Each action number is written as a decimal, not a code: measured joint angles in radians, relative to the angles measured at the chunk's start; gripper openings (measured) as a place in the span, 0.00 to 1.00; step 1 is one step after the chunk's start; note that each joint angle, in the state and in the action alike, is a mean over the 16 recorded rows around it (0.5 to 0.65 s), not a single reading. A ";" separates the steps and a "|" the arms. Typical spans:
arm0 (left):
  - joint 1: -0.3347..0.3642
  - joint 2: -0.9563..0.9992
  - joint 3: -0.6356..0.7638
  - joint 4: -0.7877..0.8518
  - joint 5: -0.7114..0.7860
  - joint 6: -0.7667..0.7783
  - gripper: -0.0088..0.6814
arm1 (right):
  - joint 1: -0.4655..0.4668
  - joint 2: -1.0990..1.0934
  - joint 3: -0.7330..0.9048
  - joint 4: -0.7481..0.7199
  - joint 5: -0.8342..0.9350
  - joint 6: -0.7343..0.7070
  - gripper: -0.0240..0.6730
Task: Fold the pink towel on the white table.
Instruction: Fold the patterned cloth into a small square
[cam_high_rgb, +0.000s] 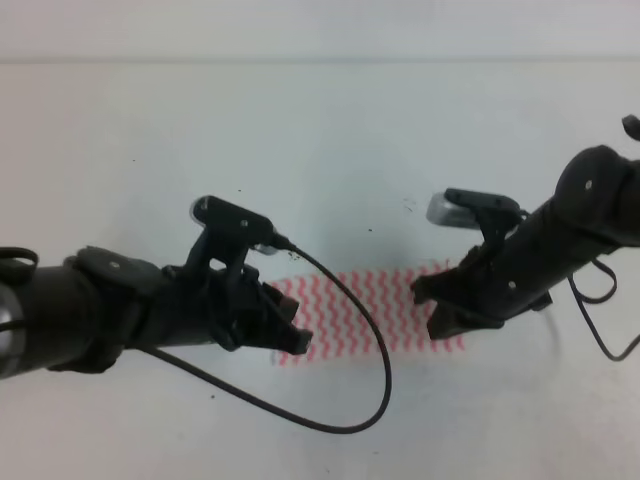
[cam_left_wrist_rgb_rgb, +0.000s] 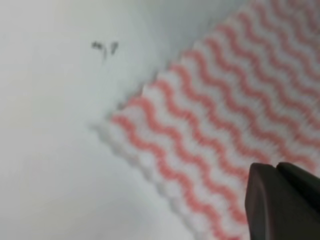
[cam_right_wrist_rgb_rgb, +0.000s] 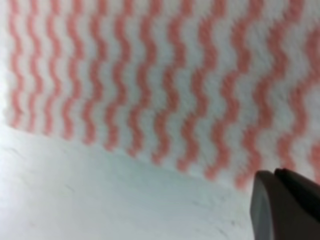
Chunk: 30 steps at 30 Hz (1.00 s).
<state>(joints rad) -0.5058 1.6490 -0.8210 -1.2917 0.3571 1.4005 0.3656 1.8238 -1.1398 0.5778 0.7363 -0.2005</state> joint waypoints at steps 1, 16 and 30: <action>0.006 -0.009 0.000 -0.005 0.011 -0.009 0.01 | 0.000 -0.008 -0.006 -0.002 0.005 0.002 0.01; 0.150 -0.025 0.001 -0.140 0.203 -0.010 0.01 | 0.000 -0.212 0.039 -0.041 -0.061 0.073 0.01; 0.166 0.152 -0.049 -0.334 0.289 0.154 0.01 | 0.000 -0.251 0.157 -0.018 -0.257 0.123 0.01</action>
<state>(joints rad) -0.3400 1.8012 -0.8695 -1.6252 0.6464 1.5549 0.3655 1.5727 -0.9830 0.5598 0.4788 -0.0771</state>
